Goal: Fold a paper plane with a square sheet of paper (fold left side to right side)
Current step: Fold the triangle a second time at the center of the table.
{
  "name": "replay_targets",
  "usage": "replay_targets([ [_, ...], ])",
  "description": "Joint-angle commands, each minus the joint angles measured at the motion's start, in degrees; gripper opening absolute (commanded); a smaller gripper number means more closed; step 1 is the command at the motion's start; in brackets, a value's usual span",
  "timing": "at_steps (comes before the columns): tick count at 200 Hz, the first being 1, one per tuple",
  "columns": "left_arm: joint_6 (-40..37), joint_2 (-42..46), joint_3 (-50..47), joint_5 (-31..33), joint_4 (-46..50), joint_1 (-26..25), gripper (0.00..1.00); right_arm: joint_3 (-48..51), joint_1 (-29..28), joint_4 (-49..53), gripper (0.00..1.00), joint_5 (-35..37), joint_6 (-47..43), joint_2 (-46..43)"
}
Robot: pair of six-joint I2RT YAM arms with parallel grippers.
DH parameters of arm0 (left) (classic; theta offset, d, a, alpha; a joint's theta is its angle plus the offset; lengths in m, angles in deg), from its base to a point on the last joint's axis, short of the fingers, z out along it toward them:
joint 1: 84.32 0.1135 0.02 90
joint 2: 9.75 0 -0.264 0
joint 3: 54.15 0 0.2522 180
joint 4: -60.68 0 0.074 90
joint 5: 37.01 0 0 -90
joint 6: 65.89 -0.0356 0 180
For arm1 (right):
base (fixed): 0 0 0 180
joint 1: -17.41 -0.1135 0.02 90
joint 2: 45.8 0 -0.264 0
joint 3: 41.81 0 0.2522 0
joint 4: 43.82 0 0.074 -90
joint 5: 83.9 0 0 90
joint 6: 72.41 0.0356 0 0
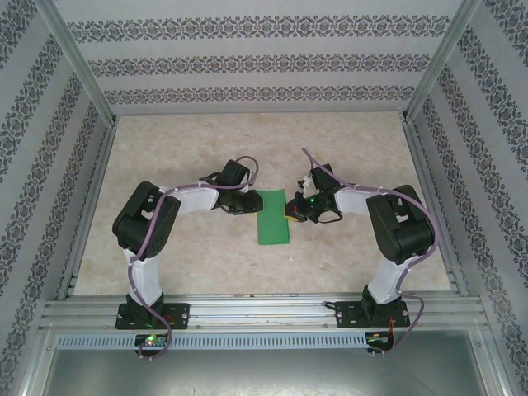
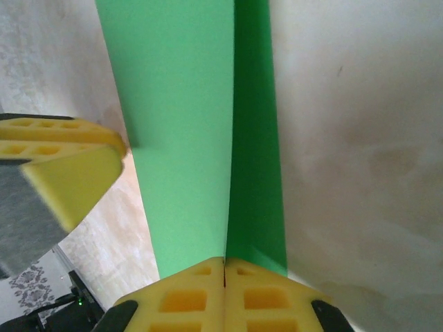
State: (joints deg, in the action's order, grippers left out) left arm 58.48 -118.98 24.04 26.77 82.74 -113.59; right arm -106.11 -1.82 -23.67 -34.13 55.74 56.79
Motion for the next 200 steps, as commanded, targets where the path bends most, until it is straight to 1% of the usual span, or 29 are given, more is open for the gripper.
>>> replay_targets([
  [1,-3.6,6.6,0.3,2.0,2.8,-0.6,0.3,-1.1,0.7,2.5,0.02,-1.6,-0.3,-1.0],
  [17,-5.9,11.0,-2.1,2.7,1.8,-1.1,0.36,-0.9,0.8,3.2,0.02,-1.8,0.5,-1.8],
  [35,-10.5,16.1,-4.9,4.4,2.3,-3.4,0.43,-0.6,0.9,3.5,0.02,-2.4,1.8,-2.6],
  [61,-16.9,21.9,-9.4,7.9,2.2,-9.7,0.53,-0.6,1.0,4.2,0.02,-2.6,2.8,-3.7],
  [89,-21.5,24.0,-12.0,12.5,2.3,-17.0,0.61,-0.8,1.2,5.1,0.02,-2.5,3.3,-4.3],
  [113,-25.6,22.2,-10.5,18.4,4.7,-23.2,0.66,-1.0,1.1,5.9,0.02,-2.2,3.2,-4.7],
  [134,-28.3,18.6,-7.5,24.5,7.5,-27.2,0.69,-1.0,1.3,6.1,0.02,-2.0,3.4,-4.9],
  [159,-30.9,13.4,-3.1,29.7,10.3,-30.4,0.73,-1.0,1.3,6.2,0.02,-1.8,3.6,-5.1],
  [175,-32.2,10.4,-0.8,34.1,11.4,-32.3,0.77,-1.0,1.2,6.2,0.02,-1.8,3.6,-5.3],
  [200,-32.4,6.4,2.3,39.4,13.1,-33.5,0.78,-0.9,1.2,6.3,0.02,-1.8,3.6,-5.5],
])
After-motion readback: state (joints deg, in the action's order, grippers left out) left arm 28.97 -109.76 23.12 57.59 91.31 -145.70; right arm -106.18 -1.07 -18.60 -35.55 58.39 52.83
